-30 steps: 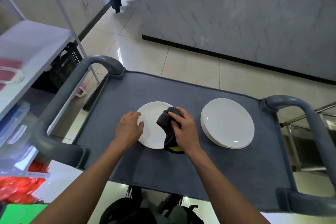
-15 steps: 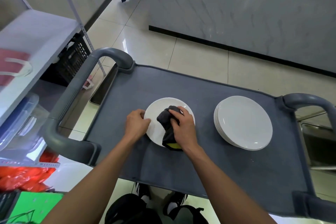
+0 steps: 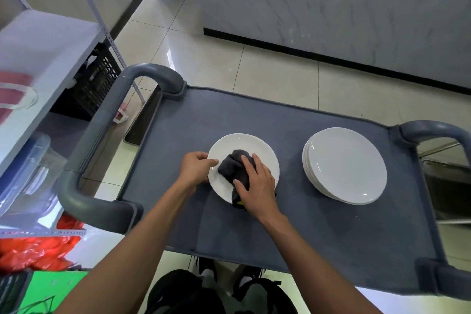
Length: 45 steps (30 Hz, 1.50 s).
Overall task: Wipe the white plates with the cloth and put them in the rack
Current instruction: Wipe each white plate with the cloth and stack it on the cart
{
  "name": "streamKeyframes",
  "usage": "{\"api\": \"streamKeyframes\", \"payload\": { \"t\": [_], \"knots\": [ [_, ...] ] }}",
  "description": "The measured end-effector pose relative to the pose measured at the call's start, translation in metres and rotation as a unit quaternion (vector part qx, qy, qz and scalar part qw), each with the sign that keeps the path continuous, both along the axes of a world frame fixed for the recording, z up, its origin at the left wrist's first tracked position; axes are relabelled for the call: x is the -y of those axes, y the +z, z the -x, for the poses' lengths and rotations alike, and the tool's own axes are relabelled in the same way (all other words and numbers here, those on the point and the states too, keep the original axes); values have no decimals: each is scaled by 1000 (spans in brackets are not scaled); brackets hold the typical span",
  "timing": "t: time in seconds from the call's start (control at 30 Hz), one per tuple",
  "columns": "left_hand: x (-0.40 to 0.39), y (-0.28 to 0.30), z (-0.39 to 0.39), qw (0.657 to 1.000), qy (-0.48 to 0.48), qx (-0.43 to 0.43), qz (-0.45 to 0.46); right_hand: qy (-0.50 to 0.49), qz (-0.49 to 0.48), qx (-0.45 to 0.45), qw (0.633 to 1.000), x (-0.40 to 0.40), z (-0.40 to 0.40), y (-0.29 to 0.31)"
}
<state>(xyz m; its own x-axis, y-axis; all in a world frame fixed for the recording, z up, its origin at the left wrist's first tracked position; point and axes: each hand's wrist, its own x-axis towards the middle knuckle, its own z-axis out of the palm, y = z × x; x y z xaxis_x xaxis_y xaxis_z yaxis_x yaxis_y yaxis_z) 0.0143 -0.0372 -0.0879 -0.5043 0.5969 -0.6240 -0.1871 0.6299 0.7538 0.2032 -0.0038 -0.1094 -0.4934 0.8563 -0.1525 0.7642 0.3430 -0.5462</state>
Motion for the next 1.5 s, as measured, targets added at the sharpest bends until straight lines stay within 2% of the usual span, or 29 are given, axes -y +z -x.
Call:
{"api": "streamKeyframes", "payload": {
  "t": [0.3, 0.53, 0.77, 1.07, 1.3, 1.5],
  "knots": [
    [-5, -7, 4, 998, -68, 1, 12, -23, -26, -27, 999, 5, -6, -6],
    [-1, 5, 4, 990, -128, 60, 11, -49, -48, -69, 995, 12, -2, -8],
    [4, 7, 1, 986, -140, 85, -5, -74, -59, -114, 989, 15, -1, -9],
    [11, 18, 0, 983, -148, 93, -49, -82, -80, -130, 985, 17, 4, -4],
    [10, 41, -2, 968, -216, 101, -84, -89, -116, -149, 978, -3, 13, 26],
    [-1, 76, -12, 962, -203, 111, -141, -94, -197, -173, 960, -29, 23, 74]
  ]
}}
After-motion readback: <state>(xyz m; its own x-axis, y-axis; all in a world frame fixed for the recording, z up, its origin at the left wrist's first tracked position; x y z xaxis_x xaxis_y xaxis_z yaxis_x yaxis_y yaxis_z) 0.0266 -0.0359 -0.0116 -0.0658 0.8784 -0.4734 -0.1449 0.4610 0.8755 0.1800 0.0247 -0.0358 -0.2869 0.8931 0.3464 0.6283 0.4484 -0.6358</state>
